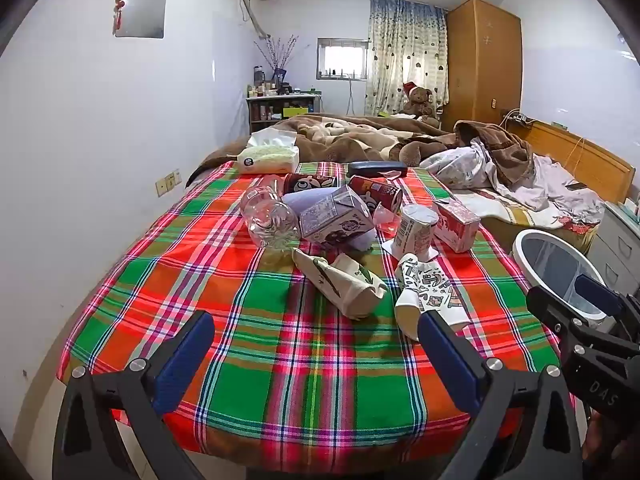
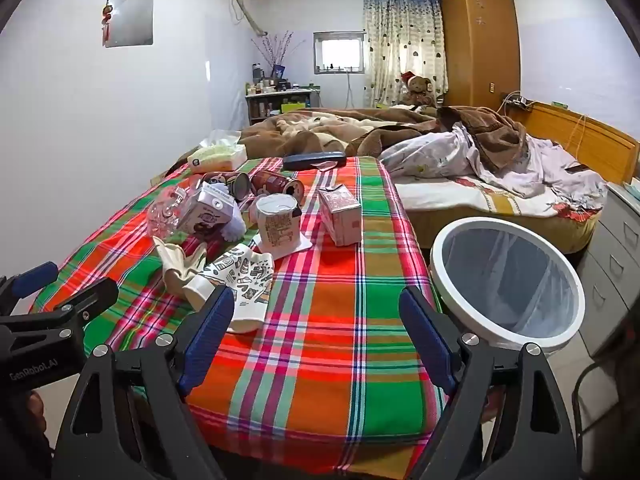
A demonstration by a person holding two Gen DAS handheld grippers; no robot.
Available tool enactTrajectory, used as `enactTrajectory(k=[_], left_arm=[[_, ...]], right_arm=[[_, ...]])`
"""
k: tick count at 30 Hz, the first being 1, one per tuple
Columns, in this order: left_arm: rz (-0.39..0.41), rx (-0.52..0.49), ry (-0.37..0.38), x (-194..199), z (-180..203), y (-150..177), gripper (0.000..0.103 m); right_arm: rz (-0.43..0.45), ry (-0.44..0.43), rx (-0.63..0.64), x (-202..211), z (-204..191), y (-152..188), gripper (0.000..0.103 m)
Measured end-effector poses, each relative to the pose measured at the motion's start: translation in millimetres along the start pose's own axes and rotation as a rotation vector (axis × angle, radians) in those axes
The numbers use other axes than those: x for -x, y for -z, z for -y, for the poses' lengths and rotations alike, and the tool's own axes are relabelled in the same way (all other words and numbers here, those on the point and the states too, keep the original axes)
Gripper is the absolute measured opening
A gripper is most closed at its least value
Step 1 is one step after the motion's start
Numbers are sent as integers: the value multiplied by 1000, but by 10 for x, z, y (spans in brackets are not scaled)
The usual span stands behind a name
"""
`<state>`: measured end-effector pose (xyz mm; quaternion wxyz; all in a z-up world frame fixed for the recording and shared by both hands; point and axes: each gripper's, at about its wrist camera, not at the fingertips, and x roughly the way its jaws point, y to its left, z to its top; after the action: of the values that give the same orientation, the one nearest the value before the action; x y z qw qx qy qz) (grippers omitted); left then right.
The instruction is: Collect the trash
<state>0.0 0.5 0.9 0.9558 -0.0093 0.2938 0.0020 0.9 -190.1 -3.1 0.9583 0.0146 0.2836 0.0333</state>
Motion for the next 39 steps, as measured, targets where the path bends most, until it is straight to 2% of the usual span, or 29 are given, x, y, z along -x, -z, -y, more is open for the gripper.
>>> enactTrajectory(k=[5, 18, 20, 39], left_arm=[[2, -2, -6, 17, 2, 8, 103], [4, -7, -20, -3, 205, 87, 103], [-3, -5, -13, 15, 41, -26, 103], [0, 4, -12, -6, 30, -17, 103]], right_arm=[[-28, 11, 19, -32, -25, -20, 86], [11, 2, 8, 39, -21, -23, 86], [11, 3, 11, 32, -28, -23, 86], [15, 6, 7, 67, -18, -33, 86]])
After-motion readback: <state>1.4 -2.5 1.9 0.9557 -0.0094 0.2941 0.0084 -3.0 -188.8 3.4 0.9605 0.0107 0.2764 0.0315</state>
